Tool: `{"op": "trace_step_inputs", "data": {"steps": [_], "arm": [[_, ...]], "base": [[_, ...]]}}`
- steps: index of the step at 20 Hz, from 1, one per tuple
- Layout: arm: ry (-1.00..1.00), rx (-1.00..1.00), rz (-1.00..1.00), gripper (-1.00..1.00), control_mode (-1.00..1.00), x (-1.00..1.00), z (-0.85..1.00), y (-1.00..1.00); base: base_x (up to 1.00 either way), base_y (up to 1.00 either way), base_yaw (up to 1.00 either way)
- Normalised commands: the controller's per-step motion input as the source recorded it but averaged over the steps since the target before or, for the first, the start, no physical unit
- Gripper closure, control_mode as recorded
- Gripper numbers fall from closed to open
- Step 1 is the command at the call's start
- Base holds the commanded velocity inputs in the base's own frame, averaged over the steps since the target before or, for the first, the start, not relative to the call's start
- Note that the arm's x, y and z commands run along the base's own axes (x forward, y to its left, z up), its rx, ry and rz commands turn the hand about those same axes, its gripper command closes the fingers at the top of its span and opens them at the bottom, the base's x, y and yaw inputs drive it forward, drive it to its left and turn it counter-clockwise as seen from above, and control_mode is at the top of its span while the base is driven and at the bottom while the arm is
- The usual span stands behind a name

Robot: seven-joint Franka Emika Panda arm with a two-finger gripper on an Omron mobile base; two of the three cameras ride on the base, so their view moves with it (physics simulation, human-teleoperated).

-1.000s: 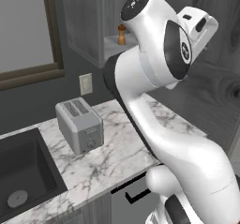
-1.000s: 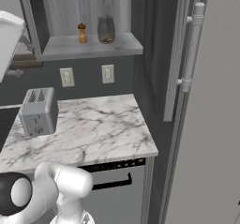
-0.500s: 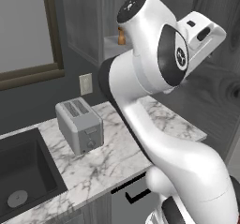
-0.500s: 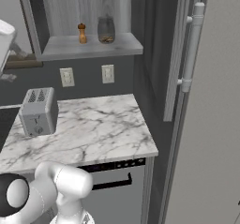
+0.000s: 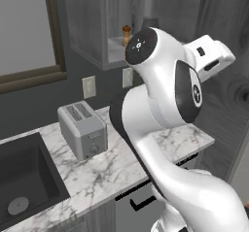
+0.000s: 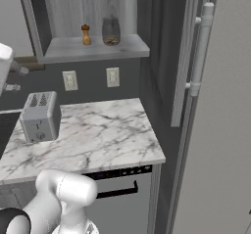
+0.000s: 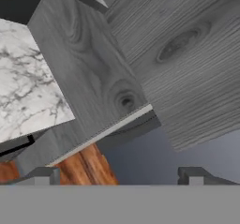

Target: Pick the jar and jar from the dining table and place them in the open cabinet. Close the cabinet after placing the objects.

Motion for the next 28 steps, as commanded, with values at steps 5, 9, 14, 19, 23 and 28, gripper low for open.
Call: {"op": "trace_step_inputs", "data": {"steps": [5, 9, 14, 19, 23, 28], "arm": [[-0.14, 0.00, -0.04, -1.00, -1.00, 0.00, -0.17, 0.00], [-0.03, 0.00, -0.04, -1.00, -1.00, 0.04, -0.16, 0.00], [0.00, 0.00, -0.04, -1.00, -1.00, 0.05, -0.08, 0.03], [0.00, 0.00, 0.00, -1.00, -1.00, 0.00, 0.00, 0.00], [0.00, 0.00, 0.00, -1.00, -1.00, -0.01, 0.00, 0.03], [-0.01, 0.00, -0.03, -1.00, 1.00, -0.05, 0.00, 0.02]], "base": [[0.00, 0.00, 0.00], [0.00, 0.00, 0.00], [0.00, 0.00, 0.00], [0.00, 0.00, 0.00], [0.00, 0.00, 0.00], [-0.42, 0.06, -0.20]]}}
